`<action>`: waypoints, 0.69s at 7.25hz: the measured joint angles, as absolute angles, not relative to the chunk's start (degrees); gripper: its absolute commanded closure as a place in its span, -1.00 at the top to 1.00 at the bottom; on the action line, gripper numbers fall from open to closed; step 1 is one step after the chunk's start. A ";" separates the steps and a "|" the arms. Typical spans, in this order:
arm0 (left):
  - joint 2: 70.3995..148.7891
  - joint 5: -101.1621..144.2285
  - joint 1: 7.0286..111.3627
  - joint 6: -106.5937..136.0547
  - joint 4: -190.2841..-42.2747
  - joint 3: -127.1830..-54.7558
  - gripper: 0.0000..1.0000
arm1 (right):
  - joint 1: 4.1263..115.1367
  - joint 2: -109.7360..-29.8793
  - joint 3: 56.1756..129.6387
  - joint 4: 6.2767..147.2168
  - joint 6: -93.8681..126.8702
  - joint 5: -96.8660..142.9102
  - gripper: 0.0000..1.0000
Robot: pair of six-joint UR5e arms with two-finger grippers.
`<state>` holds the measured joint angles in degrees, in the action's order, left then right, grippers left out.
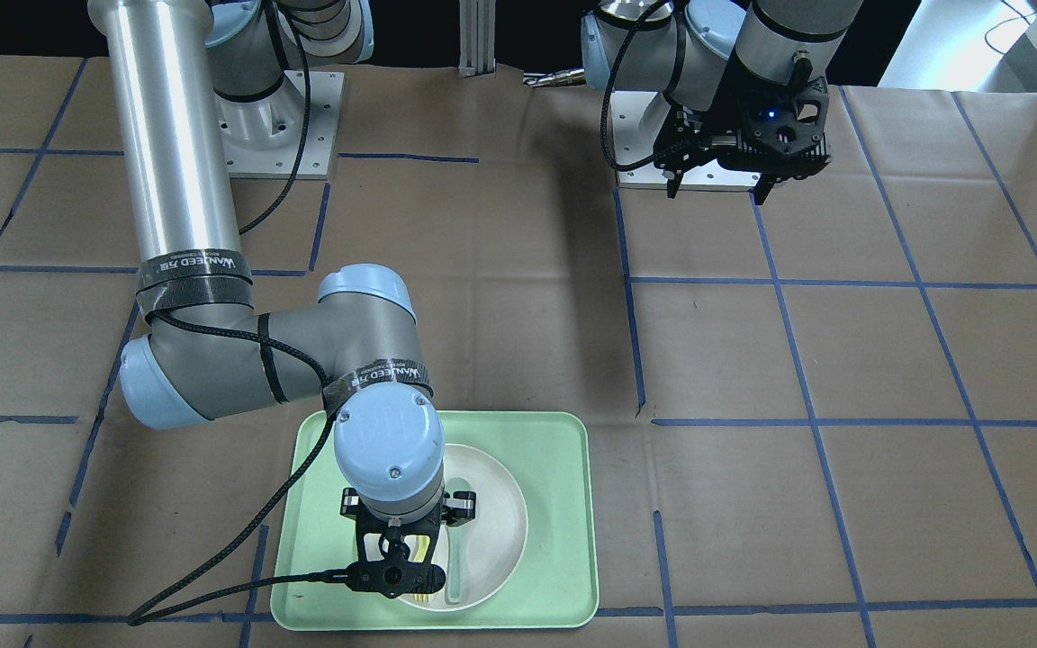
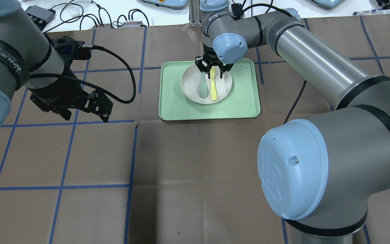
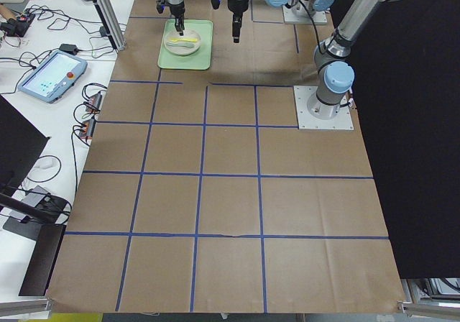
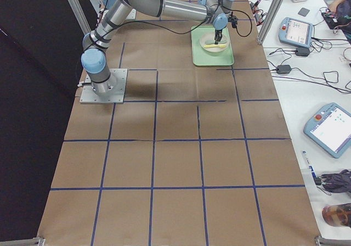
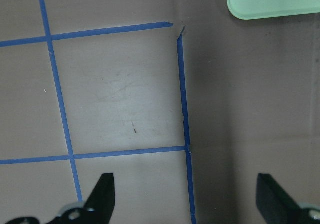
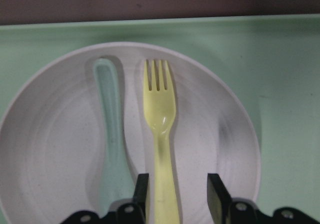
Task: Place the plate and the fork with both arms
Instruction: 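Lower the right gripper and close it on the yellow fork handle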
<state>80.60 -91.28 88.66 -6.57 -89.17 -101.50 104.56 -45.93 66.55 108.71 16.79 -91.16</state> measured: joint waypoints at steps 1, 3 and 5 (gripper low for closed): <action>80.71 -91.29 88.61 -6.58 -89.18 -101.44 0.99 | 104.53 -45.46 66.66 108.72 16.79 -91.20 -0.03; 81.57 -91.27 88.56 -6.57 -88.86 -101.70 0.99 | 104.51 -44.40 66.73 108.72 17.03 -91.23 -0.03; 81.99 -91.27 88.57 -7.11 -88.21 -101.86 0.99 | 104.50 -43.66 66.62 108.78 17.63 -91.17 -0.04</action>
